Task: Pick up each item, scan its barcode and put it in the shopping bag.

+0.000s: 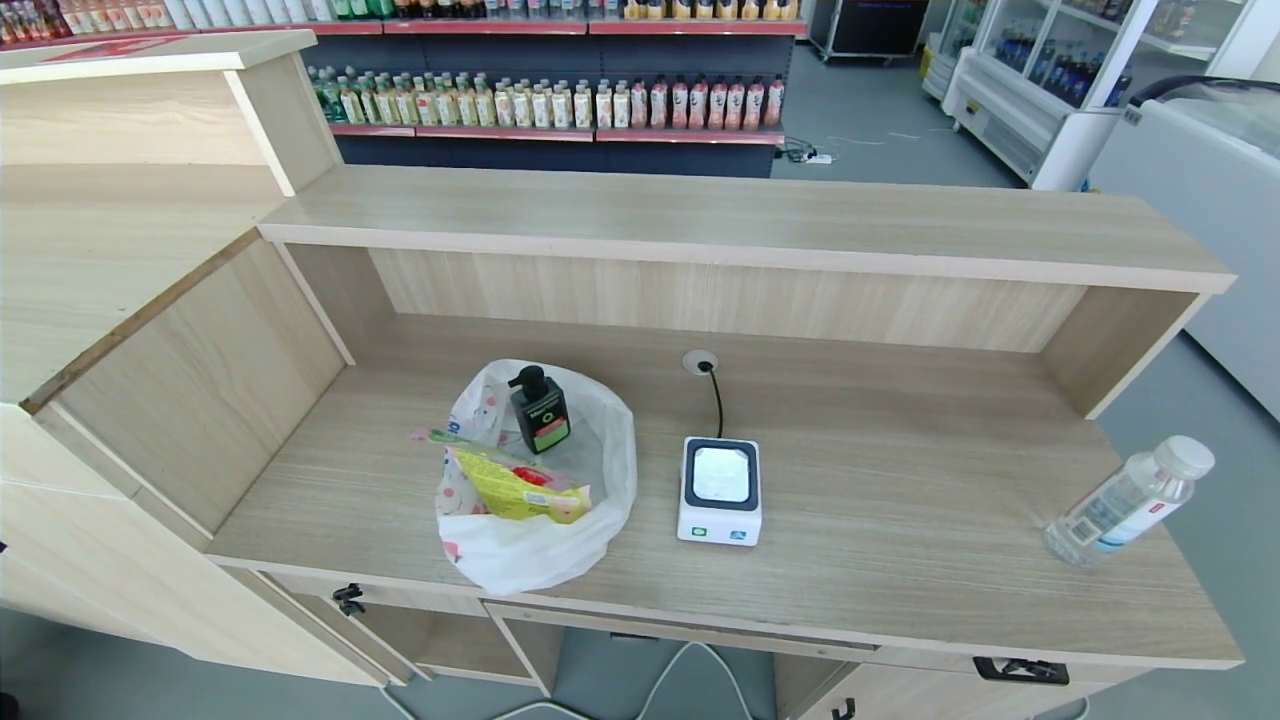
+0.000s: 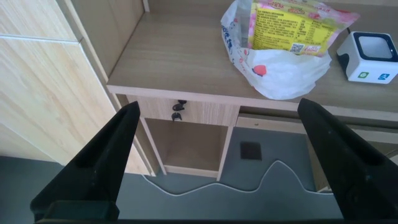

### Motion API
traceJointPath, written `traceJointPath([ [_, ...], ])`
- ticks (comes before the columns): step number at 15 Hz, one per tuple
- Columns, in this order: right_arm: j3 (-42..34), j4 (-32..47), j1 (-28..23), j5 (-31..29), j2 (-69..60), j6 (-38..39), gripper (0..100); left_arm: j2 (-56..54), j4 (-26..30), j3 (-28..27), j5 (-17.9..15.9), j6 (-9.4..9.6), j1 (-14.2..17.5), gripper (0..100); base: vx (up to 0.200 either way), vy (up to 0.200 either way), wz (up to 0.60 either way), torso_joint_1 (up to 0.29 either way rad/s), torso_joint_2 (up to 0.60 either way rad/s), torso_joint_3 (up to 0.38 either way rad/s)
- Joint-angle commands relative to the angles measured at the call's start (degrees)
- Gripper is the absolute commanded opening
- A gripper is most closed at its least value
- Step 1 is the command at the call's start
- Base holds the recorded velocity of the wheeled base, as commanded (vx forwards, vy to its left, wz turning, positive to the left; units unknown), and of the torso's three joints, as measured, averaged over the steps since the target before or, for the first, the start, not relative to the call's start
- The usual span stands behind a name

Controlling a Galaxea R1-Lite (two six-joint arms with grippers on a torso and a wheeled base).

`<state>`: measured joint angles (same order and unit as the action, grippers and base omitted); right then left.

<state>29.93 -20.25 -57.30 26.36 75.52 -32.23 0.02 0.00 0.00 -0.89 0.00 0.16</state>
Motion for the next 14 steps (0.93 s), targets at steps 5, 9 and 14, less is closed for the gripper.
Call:
traceJointPath([
  [5,1.36,0.39,0.00,8.54,6.31,-10.40,100,-0.02,0.00,0.00,0.01,0.00,0.02,100,0.000,0.000,0.00,0.000,0.00,0.000],
  [9,5.58,4.87,0.00,9.85,-0.29,-6.35,100,-0.02,0.00,0.00,0.01,0.00,0.02,100,0.000,0.000,0.00,0.000,0.00,0.000],
  [14,9.36,7.24,0.00,10.38,-10.66,7.62,100,-0.02,0.00,0.00,0.01,0.00,0.02,100,0.000,0.000,0.00,0.000,0.00,0.000],
])
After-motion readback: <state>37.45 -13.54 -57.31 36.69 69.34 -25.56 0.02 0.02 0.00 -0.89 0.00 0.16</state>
